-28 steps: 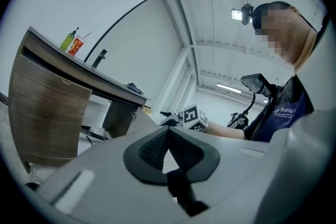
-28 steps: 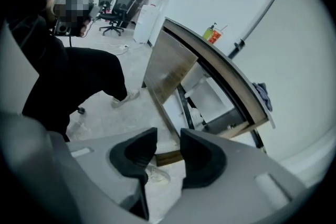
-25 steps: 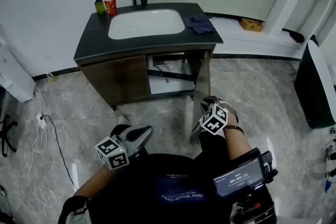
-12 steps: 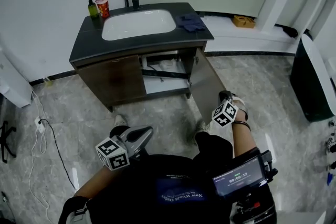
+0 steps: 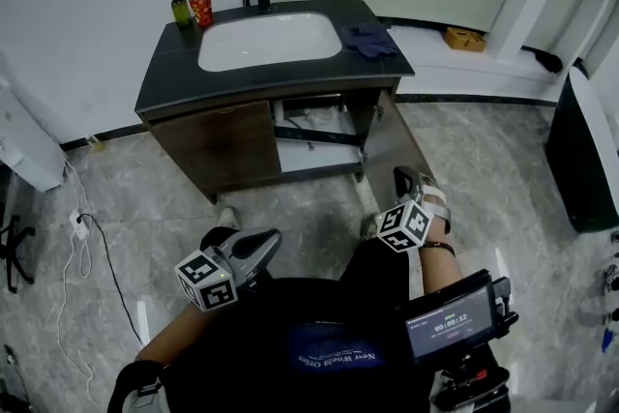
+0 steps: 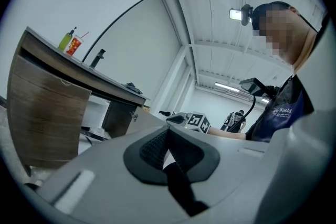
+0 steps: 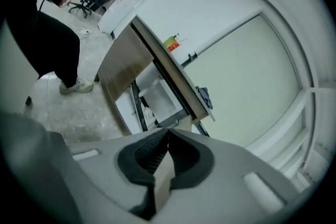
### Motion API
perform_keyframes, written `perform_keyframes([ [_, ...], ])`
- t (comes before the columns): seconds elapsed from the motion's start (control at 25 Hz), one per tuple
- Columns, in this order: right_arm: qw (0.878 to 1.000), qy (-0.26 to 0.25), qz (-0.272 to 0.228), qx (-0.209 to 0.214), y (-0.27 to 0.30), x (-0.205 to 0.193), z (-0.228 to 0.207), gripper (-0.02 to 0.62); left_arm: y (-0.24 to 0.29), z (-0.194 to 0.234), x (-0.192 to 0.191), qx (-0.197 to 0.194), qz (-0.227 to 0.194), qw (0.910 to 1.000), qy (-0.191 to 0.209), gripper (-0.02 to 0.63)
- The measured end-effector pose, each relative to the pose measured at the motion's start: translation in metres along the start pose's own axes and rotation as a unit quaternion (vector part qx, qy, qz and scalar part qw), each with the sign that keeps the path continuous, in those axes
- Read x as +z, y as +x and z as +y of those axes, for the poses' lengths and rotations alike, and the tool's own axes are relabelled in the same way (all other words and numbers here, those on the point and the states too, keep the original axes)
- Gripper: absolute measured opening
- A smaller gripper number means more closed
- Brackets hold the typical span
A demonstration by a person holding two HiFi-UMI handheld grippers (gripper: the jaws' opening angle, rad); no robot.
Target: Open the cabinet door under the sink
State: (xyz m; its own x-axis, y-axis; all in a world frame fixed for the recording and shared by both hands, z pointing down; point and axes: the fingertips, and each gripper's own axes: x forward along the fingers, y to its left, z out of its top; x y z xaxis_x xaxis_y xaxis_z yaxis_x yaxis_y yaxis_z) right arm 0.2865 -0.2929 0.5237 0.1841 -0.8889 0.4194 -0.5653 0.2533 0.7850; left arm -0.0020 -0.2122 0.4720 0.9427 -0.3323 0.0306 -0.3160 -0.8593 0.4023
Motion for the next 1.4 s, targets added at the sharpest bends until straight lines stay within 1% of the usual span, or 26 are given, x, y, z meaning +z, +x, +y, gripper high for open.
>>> perform_keyframes([
  [0.08, 0.998, 0.037, -0.054, 0.023, -0.001, 0.038, 0.004, 0.003, -0.008, 0.012, 0.01, 0.013, -0.011, 0.9998, 0.003, 0.006],
  [0.16, 0.988, 0.093, -0.11, 0.06, 0.002, 0.076, 0.005, 0.003, -0.018, 0.029, 0.021, 0.03, -0.025, 0.9992, 0.005, 0.006],
  [0.28, 0.959, 0.17, -0.186, 0.126, 0.012, 0.131, 0.008, 0.003, -0.033, 0.056, 0.041, 0.056, -0.049, 0.9972, 0.007, 0.006],
  [0.4, 0.929, 0.209, -0.242, 0.188, 0.022, 0.181, 0.018, 0.003, -0.053, 0.085, 0.056, 0.081, -0.079, 0.9936, 0.005, 0.005],
  [0.48, 0.91, 0.228, -0.269, 0.216, 0.029, 0.211, 0.026, 0.003, -0.07, 0.108, 0.064, 0.1, -0.094, 0.9905, 0.0, 0.006],
  [0.56, 0.893, 0.252, -0.285, 0.239, 0.035, 0.232, 0.034, 0.003, -0.08, 0.127, 0.07, 0.113, -0.094, 0.9892, -0.005, 0.005],
  [0.68, 0.871, 0.282, -0.302, 0.266, 0.044, 0.25, 0.039, 0.003, -0.076, 0.147, 0.077, 0.109, -0.08, 0.9909, -0.001, 0.006],
  [0.76, 0.859, 0.295, -0.311, 0.279, 0.051, 0.257, 0.039, 0.003, -0.062, 0.161, 0.083, 0.101, -0.075, 0.992, 0.002, 0.006],
  [0.84, 0.856, 0.297, -0.31, 0.289, 0.059, 0.258, 0.044, 0.003, -0.048, 0.17, 0.085, 0.091, -0.071, 0.9933, 0.003, 0.006],
  [0.92, 0.857, 0.293, -0.307, 0.293, 0.065, 0.256, 0.047, 0.003, -0.034, 0.173, 0.086, 0.077, -0.058, 0.9953, 0.005, 0.006],
  [1.0, 0.855, 0.298, -0.312, 0.288, 0.071, 0.258, 0.041, 0.003, -0.023, 0.181, 0.091, 0.067, -0.047, 0.9965, 0.013, 0.006],
  [1.16, 0.85, 0.311, -0.315, 0.285, 0.085, 0.26, 0.029, 0.003, -0.004, 0.2, 0.109, 0.055, -0.044, 0.9974, 0.015, 0.006],
  [1.28, 0.844, 0.324, -0.318, 0.285, 0.097, 0.261, 0.018, 0.003, 0.015, 0.209, 0.119, 0.042, -0.038, 0.9981, 0.022, 0.006],
  [1.32, 0.843, 0.325, -0.321, 0.284, 0.101, 0.263, 0.015, 0.003, 0.02, 0.213, 0.123, 0.04, -0.037, 0.9982, 0.024, 0.006],
  [1.4, 0.845, 0.318, -0.324, 0.282, 0.108, 0.268, 0.013, 0.003, 0.028, 0.22, 0.127, 0.034, -0.034, 0.9985, 0.027, 0.006],
])
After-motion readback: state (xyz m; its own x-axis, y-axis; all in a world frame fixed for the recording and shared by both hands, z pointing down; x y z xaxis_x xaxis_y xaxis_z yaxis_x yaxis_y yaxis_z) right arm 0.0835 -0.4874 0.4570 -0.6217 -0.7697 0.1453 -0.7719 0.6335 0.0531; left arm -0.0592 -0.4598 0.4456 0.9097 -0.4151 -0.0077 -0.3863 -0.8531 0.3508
